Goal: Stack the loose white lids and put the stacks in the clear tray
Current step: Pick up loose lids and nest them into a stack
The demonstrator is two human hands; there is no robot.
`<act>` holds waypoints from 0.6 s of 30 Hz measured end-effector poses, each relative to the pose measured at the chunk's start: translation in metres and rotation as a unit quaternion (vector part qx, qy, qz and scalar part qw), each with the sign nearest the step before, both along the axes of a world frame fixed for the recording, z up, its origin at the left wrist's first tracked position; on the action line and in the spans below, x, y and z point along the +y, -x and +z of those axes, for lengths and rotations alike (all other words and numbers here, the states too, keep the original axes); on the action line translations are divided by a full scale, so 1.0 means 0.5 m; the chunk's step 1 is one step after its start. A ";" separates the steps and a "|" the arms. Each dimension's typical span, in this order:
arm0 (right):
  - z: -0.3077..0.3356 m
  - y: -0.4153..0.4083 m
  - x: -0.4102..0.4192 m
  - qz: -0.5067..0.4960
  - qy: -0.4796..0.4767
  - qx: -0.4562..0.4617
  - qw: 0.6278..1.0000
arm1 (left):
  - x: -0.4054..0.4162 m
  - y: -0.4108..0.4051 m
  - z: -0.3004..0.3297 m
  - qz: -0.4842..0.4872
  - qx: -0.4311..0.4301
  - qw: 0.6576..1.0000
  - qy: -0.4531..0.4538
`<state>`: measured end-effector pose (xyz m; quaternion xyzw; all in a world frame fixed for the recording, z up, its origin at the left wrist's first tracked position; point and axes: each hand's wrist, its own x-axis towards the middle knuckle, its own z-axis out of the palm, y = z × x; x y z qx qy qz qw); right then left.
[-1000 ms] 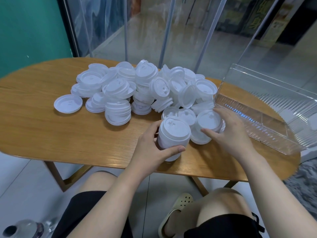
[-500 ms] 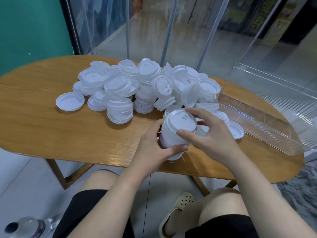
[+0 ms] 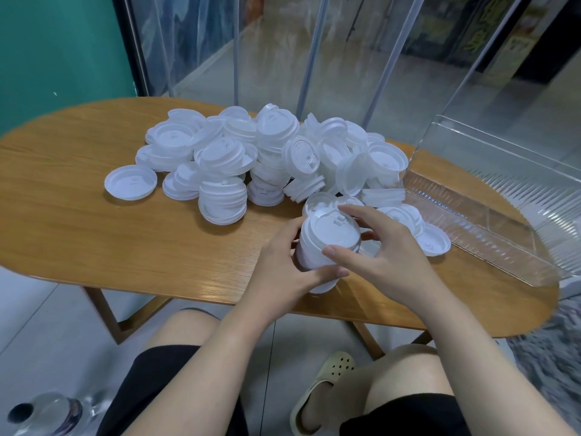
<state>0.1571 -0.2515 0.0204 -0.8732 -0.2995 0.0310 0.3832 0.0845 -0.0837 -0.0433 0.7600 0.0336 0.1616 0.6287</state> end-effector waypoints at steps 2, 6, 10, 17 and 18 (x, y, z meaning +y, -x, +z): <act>-0.001 0.001 0.000 -0.002 -0.001 0.001 1.000 | 0.001 0.000 -0.001 0.000 0.000 1.000 0.001; -0.004 -0.004 -0.006 0.010 0.001 0.013 1.000 | 0.003 -0.002 -0.003 0.001 0.000 1.000 -0.010; -0.012 -0.033 -0.039 -0.011 -0.073 0.013 0.997 | 0.002 -0.002 -0.004 0.004 -0.003 1.000 -0.007; -0.053 -0.126 -0.138 -0.094 0.108 -0.162 0.976 | 0.002 -0.002 -0.002 -0.002 0.006 1.000 0.001; -0.058 -0.132 -0.143 -0.091 0.130 -0.161 0.974 | 0.002 -0.002 -0.001 -0.002 0.006 1.000 0.000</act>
